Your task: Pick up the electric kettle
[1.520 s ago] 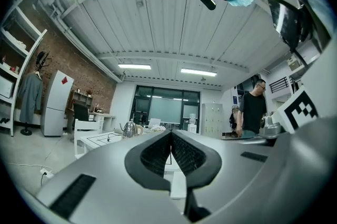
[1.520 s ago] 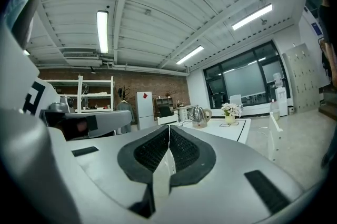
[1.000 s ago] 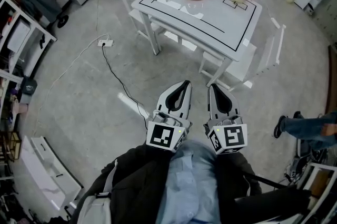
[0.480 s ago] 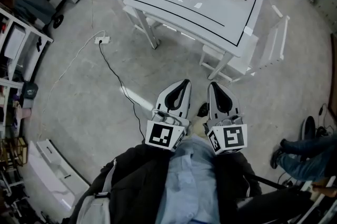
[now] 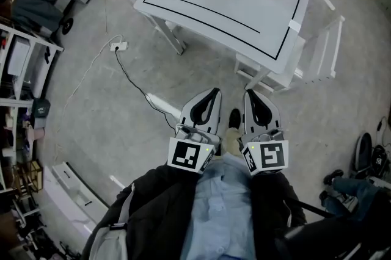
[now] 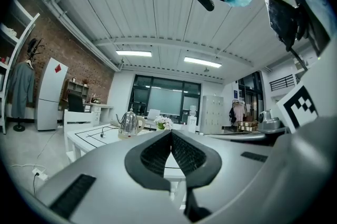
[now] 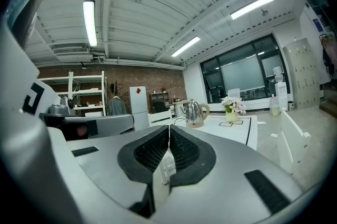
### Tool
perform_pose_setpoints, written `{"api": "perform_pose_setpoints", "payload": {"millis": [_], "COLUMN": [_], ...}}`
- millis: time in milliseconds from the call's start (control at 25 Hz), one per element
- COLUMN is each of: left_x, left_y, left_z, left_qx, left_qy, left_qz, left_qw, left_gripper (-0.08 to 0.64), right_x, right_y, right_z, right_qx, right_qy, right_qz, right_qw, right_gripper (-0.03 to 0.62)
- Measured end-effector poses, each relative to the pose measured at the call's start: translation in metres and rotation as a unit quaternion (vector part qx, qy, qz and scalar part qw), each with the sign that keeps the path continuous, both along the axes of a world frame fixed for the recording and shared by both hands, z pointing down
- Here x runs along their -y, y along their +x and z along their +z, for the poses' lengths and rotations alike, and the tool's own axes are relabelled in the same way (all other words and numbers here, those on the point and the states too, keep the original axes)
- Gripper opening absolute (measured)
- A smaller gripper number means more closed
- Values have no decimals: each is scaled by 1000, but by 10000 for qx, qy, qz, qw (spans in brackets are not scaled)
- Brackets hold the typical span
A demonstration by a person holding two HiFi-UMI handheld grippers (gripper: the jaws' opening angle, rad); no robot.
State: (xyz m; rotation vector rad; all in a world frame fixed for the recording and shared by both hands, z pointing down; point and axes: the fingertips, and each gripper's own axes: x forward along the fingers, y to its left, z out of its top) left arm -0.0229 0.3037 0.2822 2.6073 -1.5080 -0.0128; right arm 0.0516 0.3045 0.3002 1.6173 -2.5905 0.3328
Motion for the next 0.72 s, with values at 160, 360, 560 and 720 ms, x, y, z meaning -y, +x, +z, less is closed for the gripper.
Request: {"api": "perform_pose_setpoints", "payload": {"millis": [160, 360, 560, 720], "left_x": [35, 76, 108, 129], "left_y": [13, 25, 41, 47], "left_z": [-1, -8, -21, -33], "left_qx": [39, 39, 123, 133], "left_qy": [-27, 20, 269, 436], "left_qz": [-56, -182, -262, -429], "left_qw": [10000, 9998, 9992, 9980], "left_gripper": [8, 6, 7, 8], "right_x": [38, 80, 116, 140], "right_y": [14, 24, 41, 46], "right_z": [4, -2, -16, -31], "right_qx": [41, 53, 72, 100], "right_qy": [0, 88, 298, 393], "right_qz": [-69, -214, -329, -429], "right_qw": [10000, 9997, 9990, 9983], "right_gripper": [17, 17, 17, 17]}}
